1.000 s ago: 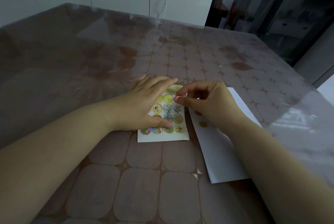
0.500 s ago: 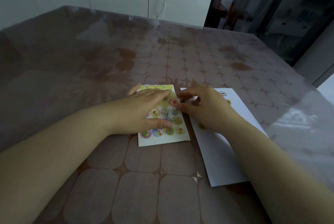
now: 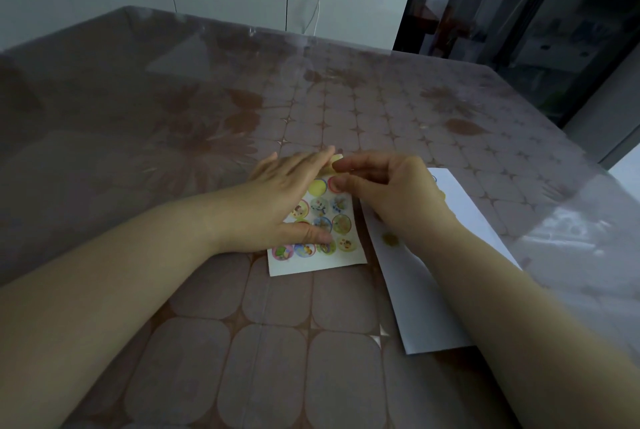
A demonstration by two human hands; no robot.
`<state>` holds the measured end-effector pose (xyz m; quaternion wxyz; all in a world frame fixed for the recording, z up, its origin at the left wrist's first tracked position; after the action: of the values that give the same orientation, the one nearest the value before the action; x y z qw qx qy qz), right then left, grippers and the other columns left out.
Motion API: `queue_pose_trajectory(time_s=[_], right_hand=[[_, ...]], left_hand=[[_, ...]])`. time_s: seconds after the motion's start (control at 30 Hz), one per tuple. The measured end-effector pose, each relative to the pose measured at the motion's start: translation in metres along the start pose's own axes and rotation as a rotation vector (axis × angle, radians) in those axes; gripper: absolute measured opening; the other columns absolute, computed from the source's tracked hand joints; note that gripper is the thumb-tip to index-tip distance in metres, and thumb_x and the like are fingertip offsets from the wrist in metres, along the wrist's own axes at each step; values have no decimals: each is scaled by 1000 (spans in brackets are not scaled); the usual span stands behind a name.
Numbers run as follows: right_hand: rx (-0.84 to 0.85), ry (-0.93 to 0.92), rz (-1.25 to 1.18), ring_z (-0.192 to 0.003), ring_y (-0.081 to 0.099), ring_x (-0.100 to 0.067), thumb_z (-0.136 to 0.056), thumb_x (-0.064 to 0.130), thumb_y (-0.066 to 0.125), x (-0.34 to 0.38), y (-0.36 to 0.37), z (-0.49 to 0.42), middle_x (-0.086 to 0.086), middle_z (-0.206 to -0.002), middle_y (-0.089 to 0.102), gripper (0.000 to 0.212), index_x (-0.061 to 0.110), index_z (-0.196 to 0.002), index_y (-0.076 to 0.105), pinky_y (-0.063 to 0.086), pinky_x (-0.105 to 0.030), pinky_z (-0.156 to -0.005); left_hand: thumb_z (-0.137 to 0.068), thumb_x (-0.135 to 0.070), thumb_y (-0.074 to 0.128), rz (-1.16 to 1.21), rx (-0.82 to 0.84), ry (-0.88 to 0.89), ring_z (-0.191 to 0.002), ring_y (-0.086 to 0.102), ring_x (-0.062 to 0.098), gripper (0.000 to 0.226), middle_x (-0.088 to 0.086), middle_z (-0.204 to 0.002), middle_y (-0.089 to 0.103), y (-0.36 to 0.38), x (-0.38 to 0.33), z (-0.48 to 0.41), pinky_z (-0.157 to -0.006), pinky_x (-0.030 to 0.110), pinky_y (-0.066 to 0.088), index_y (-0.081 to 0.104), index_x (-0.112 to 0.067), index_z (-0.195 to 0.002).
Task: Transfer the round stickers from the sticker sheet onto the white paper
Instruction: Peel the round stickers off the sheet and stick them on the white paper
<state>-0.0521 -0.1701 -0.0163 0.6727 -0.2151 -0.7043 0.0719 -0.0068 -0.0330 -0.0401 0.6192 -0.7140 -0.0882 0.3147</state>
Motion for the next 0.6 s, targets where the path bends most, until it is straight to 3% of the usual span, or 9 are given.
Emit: queue_pose_trajectory(time_s=[0.07, 0.23, 0.37, 0.47, 0.6], right_hand=[[-6, -1, -20, -41, 51, 8, -76, 12, 73, 1, 0, 0, 10, -67, 66, 14, 21, -86, 70, 33, -3, -42], [6, -56, -26, -48, 55, 11, -74, 9, 75, 2, 0, -1, 22, -53, 64, 13, 21, -78, 71, 36, -2, -45], [22, -124, 49, -46, 53, 9, -76, 9, 74, 5, 1, -1, 13, -60, 66, 10, 19, -80, 72, 35, -4, -45], [24, -177, 88, -51, 54, 6, -76, 9, 72, 6, 1, -1, -1, -72, 70, 12, 21, -79, 72, 35, -4, -48], [40, -228, 162, -53, 54, 5, -77, 6, 71, 6, 2, -2, 4, -71, 69, 15, 20, -81, 73, 36, -5, -50]], left_hand=[[-65, -78, 42, 8, -3, 9, -122, -7, -16, 110, -11, -153, -1, -1, -3, 0, -98, 8, -21, -16, -26, -143], [-66, -77, 44, 4, -13, 17, -124, -7, -14, 110, -10, -154, -2, -1, -3, 1, -101, 12, -20, -16, -26, -143], [-68, -67, 44, 14, 7, -4, -128, -6, -10, 104, -9, -154, -2, 0, -3, 2, -106, 20, -15, -14, -26, -144], [-66, -72, 43, 14, 12, 0, -129, -3, -9, 106, -10, -154, 0, -1, -3, 2, -109, 24, -12, -13, -27, -144], [-58, -79, 29, 13, 21, -4, -126, -1, -12, 107, -12, -154, 5, 0, -1, 3, -112, 28, -8, -11, -30, -144]])
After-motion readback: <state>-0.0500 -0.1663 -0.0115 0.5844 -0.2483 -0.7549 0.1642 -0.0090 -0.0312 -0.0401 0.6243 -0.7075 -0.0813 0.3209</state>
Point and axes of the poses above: each hand's wrist, its own z-axis away from the middle knuckle, its own y-axis out of the palm, x = y × z, the point moved 5 cm from there along -z, towards the middle knuckle
